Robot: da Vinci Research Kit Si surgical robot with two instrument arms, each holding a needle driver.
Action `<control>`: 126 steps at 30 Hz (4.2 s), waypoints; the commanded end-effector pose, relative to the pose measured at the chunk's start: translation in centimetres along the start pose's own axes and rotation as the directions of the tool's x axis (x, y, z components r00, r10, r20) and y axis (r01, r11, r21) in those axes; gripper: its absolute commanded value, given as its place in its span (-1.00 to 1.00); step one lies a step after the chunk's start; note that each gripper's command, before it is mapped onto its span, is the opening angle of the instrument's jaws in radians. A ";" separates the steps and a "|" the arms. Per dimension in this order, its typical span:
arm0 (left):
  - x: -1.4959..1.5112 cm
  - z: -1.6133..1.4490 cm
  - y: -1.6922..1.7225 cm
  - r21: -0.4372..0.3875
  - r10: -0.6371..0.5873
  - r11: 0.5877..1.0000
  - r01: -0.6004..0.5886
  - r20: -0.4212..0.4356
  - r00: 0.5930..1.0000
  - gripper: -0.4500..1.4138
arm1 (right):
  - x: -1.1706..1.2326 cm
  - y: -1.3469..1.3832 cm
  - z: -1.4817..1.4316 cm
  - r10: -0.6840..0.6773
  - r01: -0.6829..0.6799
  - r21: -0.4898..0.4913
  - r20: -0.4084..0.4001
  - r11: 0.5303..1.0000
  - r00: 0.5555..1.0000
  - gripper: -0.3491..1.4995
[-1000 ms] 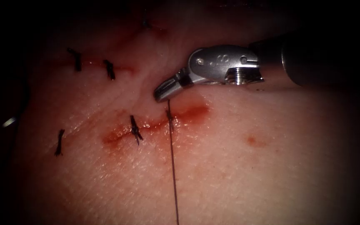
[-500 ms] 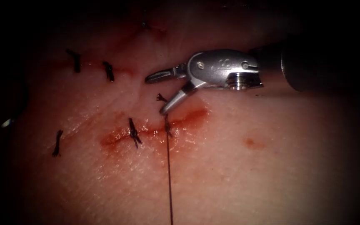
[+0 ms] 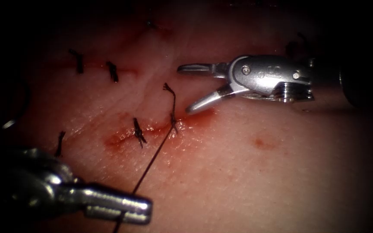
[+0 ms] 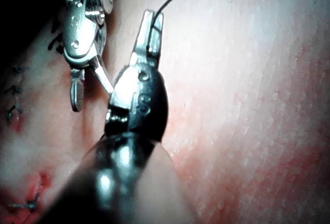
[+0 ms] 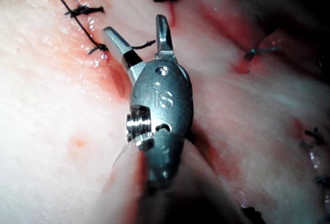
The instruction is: Wound Closure
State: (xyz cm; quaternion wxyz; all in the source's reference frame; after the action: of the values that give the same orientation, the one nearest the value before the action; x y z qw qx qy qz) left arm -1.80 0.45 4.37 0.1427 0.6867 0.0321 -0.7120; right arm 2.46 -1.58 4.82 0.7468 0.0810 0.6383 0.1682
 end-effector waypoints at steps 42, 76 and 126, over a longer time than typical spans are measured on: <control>-2.24 -0.15 -0.96 -0.011 0.079 0.996 -0.083 -0.205 0.976 -1.00 | -0.47 -0.64 1.18 0.104 -0.099 0.031 -0.330 0.995 0.938 -1.00; -3.09 -0.06 0.22 -0.007 0.041 0.999 -0.042 -0.108 0.993 -1.00 | -0.27 -0.43 0.51 0.280 -0.322 0.031 -0.578 0.946 0.766 -1.00; -2.56 0.37 0.50 -0.042 0.035 0.999 -0.034 0.018 0.999 -1.00 | -0.60 -0.26 0.75 0.772 -0.584 -0.678 -0.039 0.446 0.635 0.13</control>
State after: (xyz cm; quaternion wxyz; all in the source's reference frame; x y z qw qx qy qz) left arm -1.94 0.26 6.94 0.1697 0.6770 0.0342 -0.7153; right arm 3.06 -1.99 5.38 0.6747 0.1012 0.3413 0.6465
